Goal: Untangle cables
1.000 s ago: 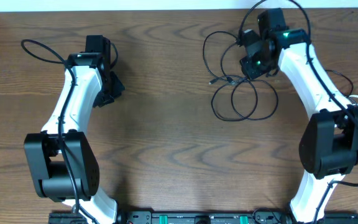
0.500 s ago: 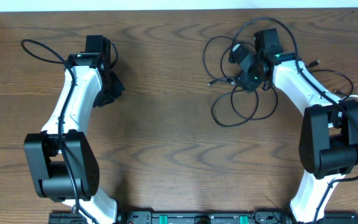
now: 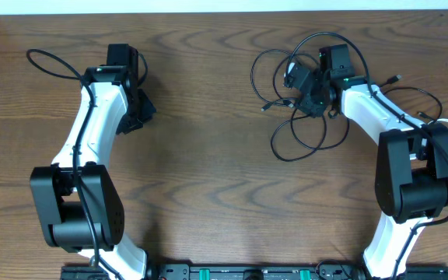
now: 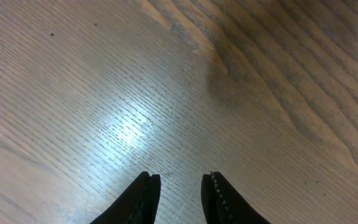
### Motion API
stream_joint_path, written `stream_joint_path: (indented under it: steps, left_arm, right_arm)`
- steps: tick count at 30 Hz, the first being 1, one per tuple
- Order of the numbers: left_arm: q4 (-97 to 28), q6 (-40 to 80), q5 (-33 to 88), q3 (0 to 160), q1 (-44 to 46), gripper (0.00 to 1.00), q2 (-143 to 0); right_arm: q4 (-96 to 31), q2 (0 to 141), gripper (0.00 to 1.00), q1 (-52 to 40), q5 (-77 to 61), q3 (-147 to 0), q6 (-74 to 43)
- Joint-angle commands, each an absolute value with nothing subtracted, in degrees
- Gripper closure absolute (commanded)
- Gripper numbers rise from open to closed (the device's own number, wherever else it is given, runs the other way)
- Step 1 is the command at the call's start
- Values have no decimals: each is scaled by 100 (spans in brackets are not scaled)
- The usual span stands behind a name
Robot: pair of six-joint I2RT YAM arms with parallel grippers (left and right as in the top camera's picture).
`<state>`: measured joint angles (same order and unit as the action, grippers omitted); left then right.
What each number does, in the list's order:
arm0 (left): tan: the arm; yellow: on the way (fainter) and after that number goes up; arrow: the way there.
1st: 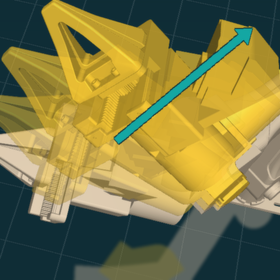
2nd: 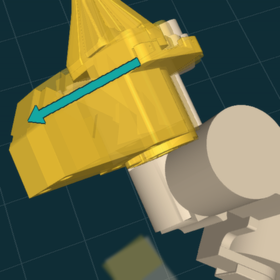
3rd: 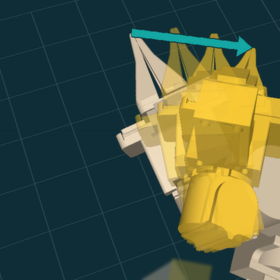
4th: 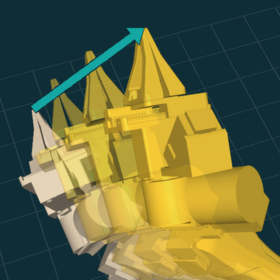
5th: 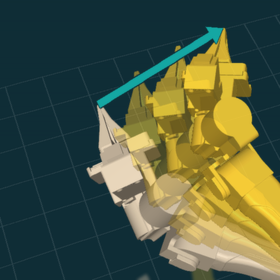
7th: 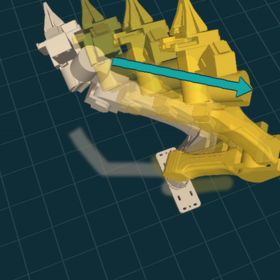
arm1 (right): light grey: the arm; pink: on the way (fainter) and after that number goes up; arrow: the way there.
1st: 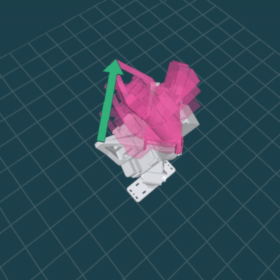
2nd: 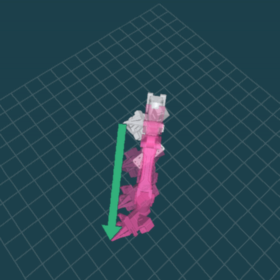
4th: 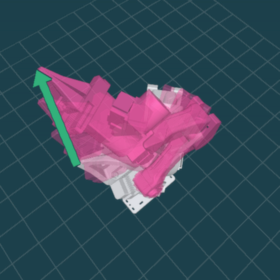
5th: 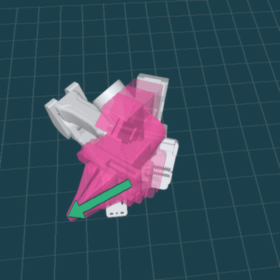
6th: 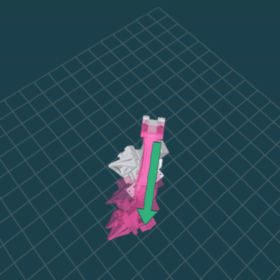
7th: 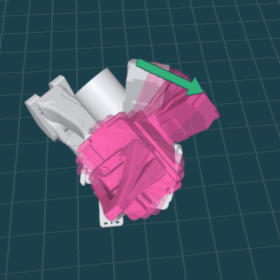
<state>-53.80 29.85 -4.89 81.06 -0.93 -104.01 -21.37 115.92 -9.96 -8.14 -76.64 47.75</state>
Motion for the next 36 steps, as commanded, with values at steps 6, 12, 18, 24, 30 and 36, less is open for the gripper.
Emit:
stream_joint_path:
  steps: [6,12,18,24,30,36]
  left_arm:
    - [-5411,3033,-604,8084,-89,72,-10464]
    - [-5411,3033,-604,8084,-89,72,-10464]
    - [-5411,3033,-602,8084,-89,71,-10464]
    - [-5411,3033,-602,8084,-89,72,-10464]
    - [-5411,3033,-602,8084,-89,72,-10464]
    - [-5411,3033,-604,8084,-89,72,-10464]
  right_arm:
    - [-2298,12422,37,-886,-856,-7609,4890]
    - [-2969,12567,64,-888,-858,-7609,4552]
    - [-3970,12545,71,-919,-1507,-7614,2827]
    - [-4488,12545,80,-932,-2805,-7623,2095]
    - [-4501,12545,92,-919,-2910,-7867,867]
    - [-4584,12545,98,-947,-2904,-8162,340]
